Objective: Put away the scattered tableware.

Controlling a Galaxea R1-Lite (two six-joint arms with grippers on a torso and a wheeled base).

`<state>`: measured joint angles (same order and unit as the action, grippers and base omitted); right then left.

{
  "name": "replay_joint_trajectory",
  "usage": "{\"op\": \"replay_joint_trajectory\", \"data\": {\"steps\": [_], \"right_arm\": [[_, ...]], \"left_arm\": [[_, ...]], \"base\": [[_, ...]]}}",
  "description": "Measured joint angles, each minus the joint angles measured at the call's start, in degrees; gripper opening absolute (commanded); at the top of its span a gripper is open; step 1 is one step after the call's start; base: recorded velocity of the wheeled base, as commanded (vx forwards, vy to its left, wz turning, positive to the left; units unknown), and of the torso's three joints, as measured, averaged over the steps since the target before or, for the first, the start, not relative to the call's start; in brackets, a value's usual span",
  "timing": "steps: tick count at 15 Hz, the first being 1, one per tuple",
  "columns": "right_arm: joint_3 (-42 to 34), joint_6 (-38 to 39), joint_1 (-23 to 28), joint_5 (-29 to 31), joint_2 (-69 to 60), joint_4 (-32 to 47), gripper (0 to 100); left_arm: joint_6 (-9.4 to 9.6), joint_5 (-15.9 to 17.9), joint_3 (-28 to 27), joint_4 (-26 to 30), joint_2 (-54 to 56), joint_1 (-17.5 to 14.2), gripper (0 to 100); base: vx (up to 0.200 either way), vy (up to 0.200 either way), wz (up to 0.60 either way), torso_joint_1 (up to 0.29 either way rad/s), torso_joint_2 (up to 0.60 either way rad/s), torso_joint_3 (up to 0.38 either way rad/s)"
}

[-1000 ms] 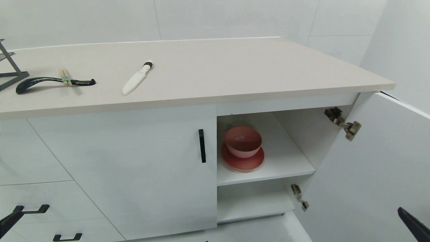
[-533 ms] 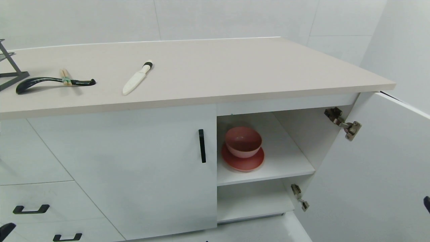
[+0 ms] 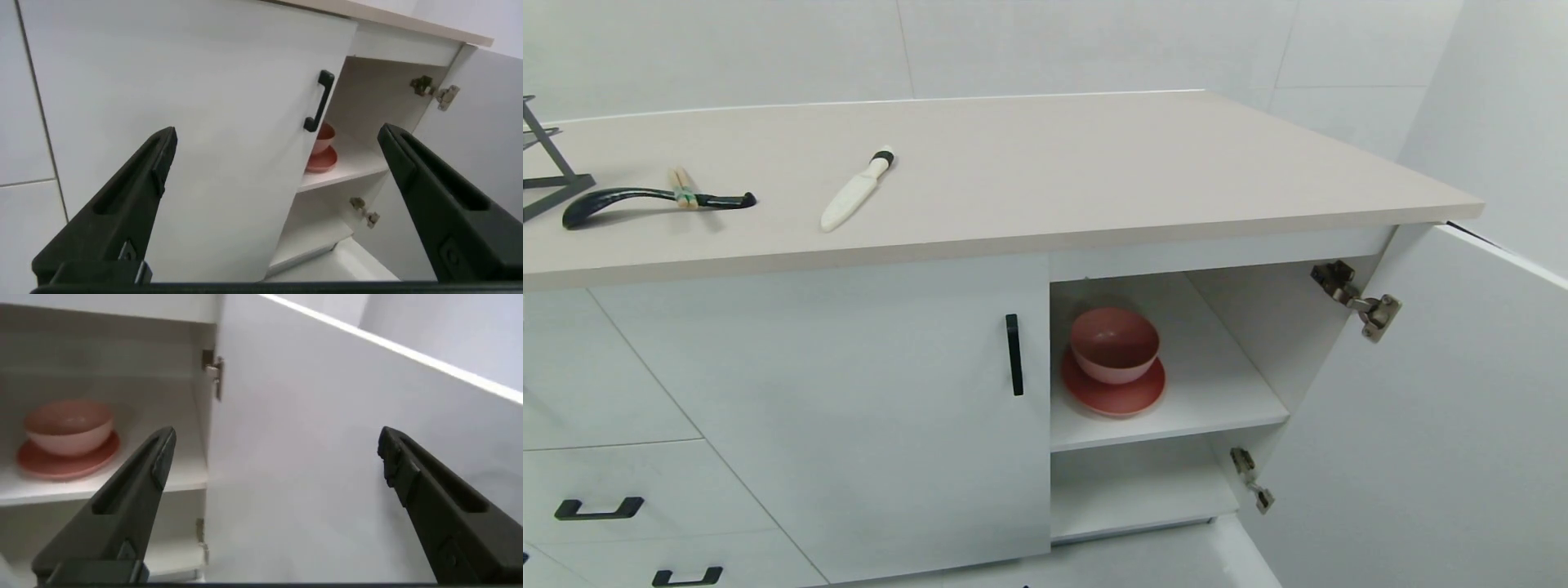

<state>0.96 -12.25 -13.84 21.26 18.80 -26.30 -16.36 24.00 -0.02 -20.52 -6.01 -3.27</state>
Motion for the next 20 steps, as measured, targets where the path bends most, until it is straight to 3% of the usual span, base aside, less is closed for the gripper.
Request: {"op": "replay_joint_trajectory", "data": {"steps": [4, 13, 15, 16, 17, 18, 19, 20], "right_arm": [[-0.1, 0.2, 6.6, -1.7, -7.2, 6.6, 100], [-0.6, 4.1, 15.1, -5.4, -14.0, 19.5, 100], [-0.6, 4.6, 14.9, -9.1, -14.9, 22.4, 100], [-0.5, 6.5, 14.5, -14.0, -15.8, 23.6, 100], [-0.3, 9.4, 14.2, -18.8, -16.7, 24.5, 100], [-0.2, 10.8, 13.9, -20.9, -17.3, 24.9, 100], [0.0, 11.0, 13.8, -21.3, -17.8, 25.6, 100], [0.2, 11.0, 13.7, -21.8, -18.1, 26.2, 100]], "left_arm": [[0.02, 0.0, 0.0, 0.3, 0.8, -0.4, 100], [0.90, 0.7, -0.1, 1.9, 0.7, -2.1, 100], [5.89, 0.2, -0.1, 7.9, 0.7, -2.3, 100], [11.17, -1.6, 0.0, 12.4, 0.7, -2.3, 100], [14.37, -5.2, 0.0, 15.9, 0.7, -2.3, 100], [14.20, -6.0, -0.1, 16.7, 0.6, -2.1, 100], [12.35, -5.8, -0.3, 16.6, 0.5, -1.6, 100], [8.34, -5.3, -1.5, 15.9, 0.2, -0.1, 100]], "base": [[0.000, 0.000, 0.00, 0.000, 0.00, 0.000], [0.000, 0.000, 0.00, 0.000, 0.00, 0.000], [0.000, 0.000, 0.00, 0.000, 0.00, 0.000], [0.000, 0.000, 0.00, 0.000, 0.00, 0.000], [0.000, 0.000, 0.00, 0.000, 0.00, 0.000], [0.000, 0.000, 0.00, 0.000, 0.00, 0.000], [0.000, 0.000, 0.00, 0.000, 0.00, 0.000], [0.000, 0.000, 0.00, 0.000, 0.00, 0.000]]}}
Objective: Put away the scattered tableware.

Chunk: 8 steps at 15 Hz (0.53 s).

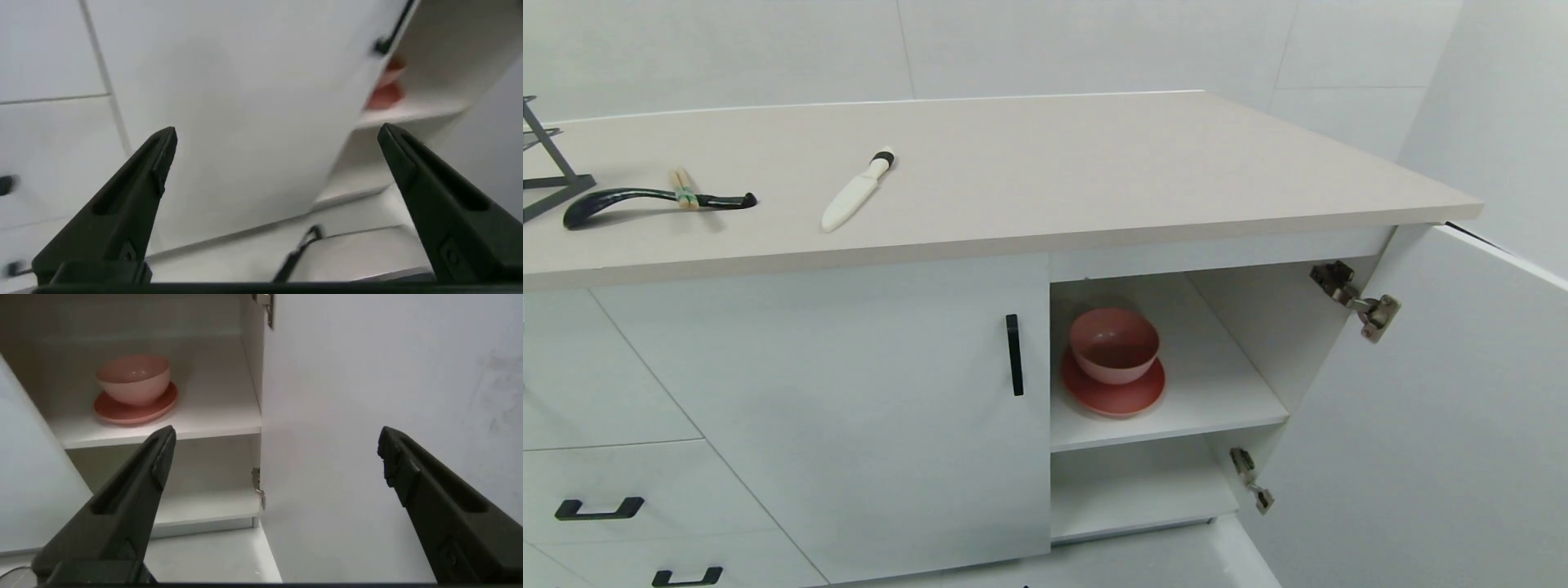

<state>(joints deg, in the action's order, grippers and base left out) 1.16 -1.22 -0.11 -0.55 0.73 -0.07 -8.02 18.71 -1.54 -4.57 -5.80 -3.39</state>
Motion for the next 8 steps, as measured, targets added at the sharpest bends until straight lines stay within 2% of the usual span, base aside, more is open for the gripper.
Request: {"op": "replay_joint_trajectory", "data": {"steps": [1, 2, 3, 4, 6, 7, 8], "right_arm": [[0.1, 0.0, 0.0, -0.5, -0.2, 0.2, 100], [0.2, 0.1, 0.0, -0.7, -0.3, 0.3, 100], [0.2, 0.2, 0.0, -0.8, -0.4, 0.3, 100], [0.3, 0.2, 0.0, -0.8, -0.4, 0.2, 100], [0.3, -0.1, 0.0, -0.8, -0.5, 0.3, 100], [0.3, 0.0, 0.0, -0.8, -0.5, 0.2, 100], [0.3, 0.0, 0.0, -0.8, -0.5, 0.2, 100]], "left_arm": [[-3.06, 0.2, -2.0, -0.5, -0.4, 2.2, 100], [-4.92, 0.4, -4.2, -0.8, -1.0, 5.4, 100], [-5.06, 0.4, -5.2, -1.0, -1.3, 7.4, 100], [-4.34, 0.4, -4.5, -1.0, -1.0, 7.6, 100], [-2.01, -0.8, -1.5, 0.4, 1.6, 5.4, 100], [-0.78, -5.6, -0.5, 1.2, 2.9, 4.5, 100], [1.07, -12.3, 0.1, 1.4, 3.7, 3.9, 100]], "base": [[0.000, 0.000, 0.00, 0.000, 0.00, 0.000], [0.000, 0.000, 0.00, 0.000, 0.00, 0.000], [0.000, 0.000, 0.00, 0.000, 0.00, 0.000], [0.000, 0.000, 0.00, 0.000, 0.00, 0.000], [0.000, 0.000, 0.00, 0.000, 0.00, 0.000], [0.000, 0.000, 0.00, 0.000, 0.00, 0.000], [0.000, 0.000, 0.00, 0.000, 0.00, 0.000]]}}
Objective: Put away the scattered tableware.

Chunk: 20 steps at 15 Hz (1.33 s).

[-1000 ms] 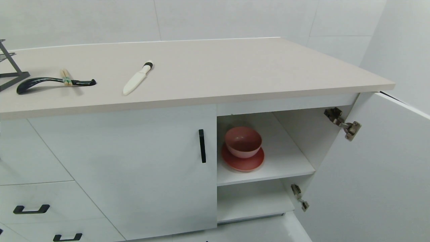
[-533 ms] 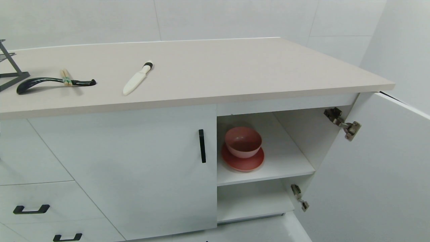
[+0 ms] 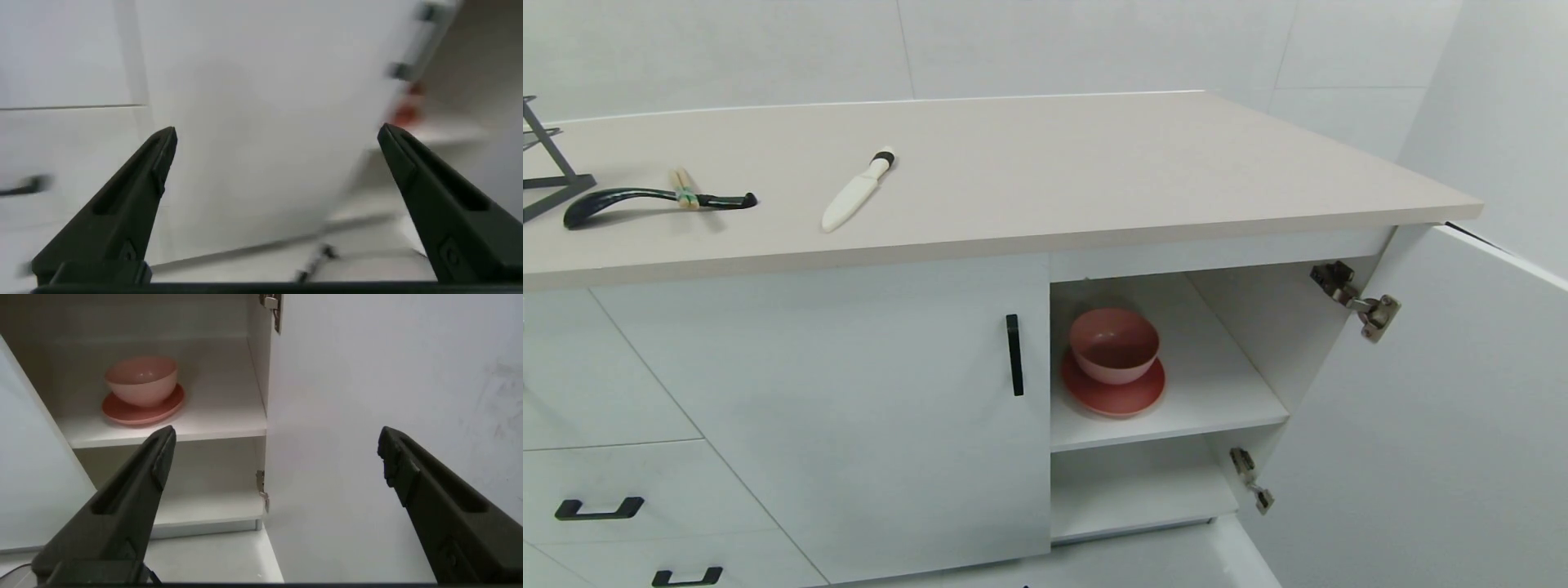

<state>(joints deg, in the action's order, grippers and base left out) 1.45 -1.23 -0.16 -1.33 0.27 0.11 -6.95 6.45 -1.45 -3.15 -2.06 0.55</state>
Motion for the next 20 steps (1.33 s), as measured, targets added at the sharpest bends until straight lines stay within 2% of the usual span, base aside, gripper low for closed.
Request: {"op": "replay_joint_trajectory", "data": {"steps": [1, 2, 3, 4, 5, 6, 8, 9, 10, 12, 20], "right_arm": [[0.0, -0.1, 0.0, 0.0, 0.0, 0.0, 100], [0.0, -0.1, 0.0, 0.0, 0.0, 0.0, 100], [0.0, -0.1, 0.0, 0.0, 0.0, 0.0, 100], [0.0, -0.1, 0.0, 0.0, 0.0, 0.0, 100], [0.0, 0.0, 0.0, 0.2, 0.0, 0.0, 100], [0.0, 0.0, 0.0, 0.3, 0.0, -0.1, 100], [0.0, 0.0, 0.0, 0.1, 0.0, -0.1, 100], [0.0, -0.1, 0.0, -0.1, 0.0, -0.1, 100], [0.0, -0.1, 0.0, -0.4, 0.0, -0.1, 100], [0.0, -0.1, 0.0, -1.9, 0.0, 0.0, 100], [0.0, 0.1, 0.0, -2.1, 0.0, 0.0, 100]], "left_arm": [[2.88, -5.6, 0.4, 0.3, 0.6, -0.3, 100], [6.70, -8.9, 0.7, 0.3, 1.1, -0.5, 100], [11.40, -9.9, 0.9, 0.2, 1.4, -0.6, 100], [14.64, -10.4, 1.0, 0.2, 1.6, -0.7, 100], [14.80, -10.4, 1.0, 0.5, 1.7, -0.7, 100], [13.35, -10.1, 1.0, 0.6, 1.5, -0.7, 100], [9.13, -9.7, 1.0, 0.7, 1.4, -0.6, 100], [8.40, -8.5, 1.2, 2.9, 1.6, -0.6, 100], [8.17, -7.4, 1.2, 4.2, 1.8, -0.5, 100], [7.85, -6.8, 1.1, 3.5, 2.0, -0.5, 100], [7.33, -6.7, 1.3, 3.5, 2.0, -0.5, 100]], "base": [[0.000, 0.000, 0.00, 0.000, 0.00, 0.000], [0.000, 0.000, 0.00, 0.000, 0.00, 0.000], [0.000, 0.000, 0.00, 0.000, 0.00, 0.000], [0.000, 0.000, 0.00, 0.000, 0.00, 0.000], [0.000, 0.000, 0.00, 0.000, 0.00, 0.000], [0.000, 0.000, 0.00, 0.000, 0.00, 0.000], [0.000, 0.000, 0.00, 0.000, 0.00, 0.000], [0.000, 0.000, 0.00, 0.000, 0.00, 0.000], [0.000, 0.000, 0.00, 0.000, 0.00, 0.000], [0.000, 0.000, 0.00, 0.000, 0.00, 0.000], [-0.200, 0.000, 0.00, 0.005, 0.00, -0.001]]}}
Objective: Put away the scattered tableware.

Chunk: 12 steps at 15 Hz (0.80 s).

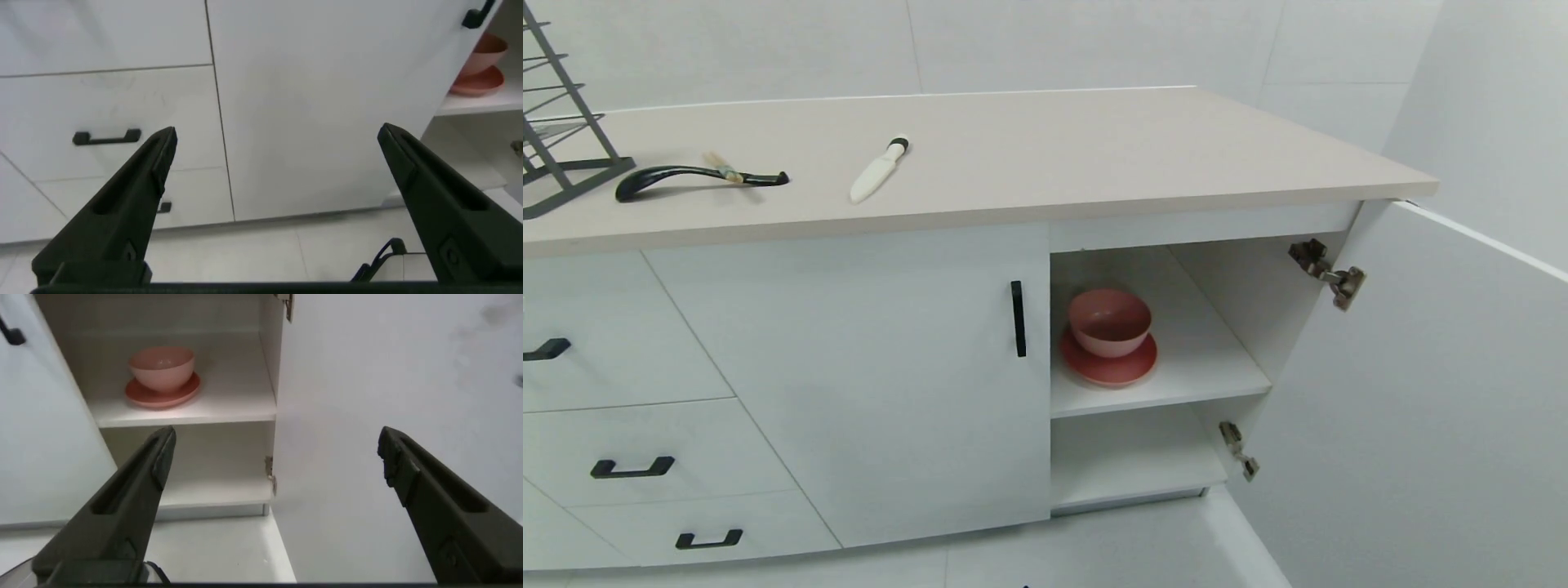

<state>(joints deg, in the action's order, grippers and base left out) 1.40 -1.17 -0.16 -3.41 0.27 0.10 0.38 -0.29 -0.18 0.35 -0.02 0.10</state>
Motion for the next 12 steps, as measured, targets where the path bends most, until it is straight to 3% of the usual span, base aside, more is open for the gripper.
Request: {"op": "replay_joint_trajectory", "data": {"steps": [7, 12], "right_arm": [[0.0, 0.9, 0.0, 0.4, 0.0, -0.1, 100], [-0.9, 1.6, 0.0, 0.7, 0.0, 0.0, 100]], "left_arm": [[-0.16, -0.1, 0.0, 0.0, 0.0, 0.0, 100], [-0.30, -0.1, 0.1, 0.0, 0.0, 0.0, 100]], "base": [[-0.200, -0.200, 0.00, 0.001, 0.00, 0.005], [-0.200, 0.000, 0.00, 0.001, 0.00, 0.001]]}}
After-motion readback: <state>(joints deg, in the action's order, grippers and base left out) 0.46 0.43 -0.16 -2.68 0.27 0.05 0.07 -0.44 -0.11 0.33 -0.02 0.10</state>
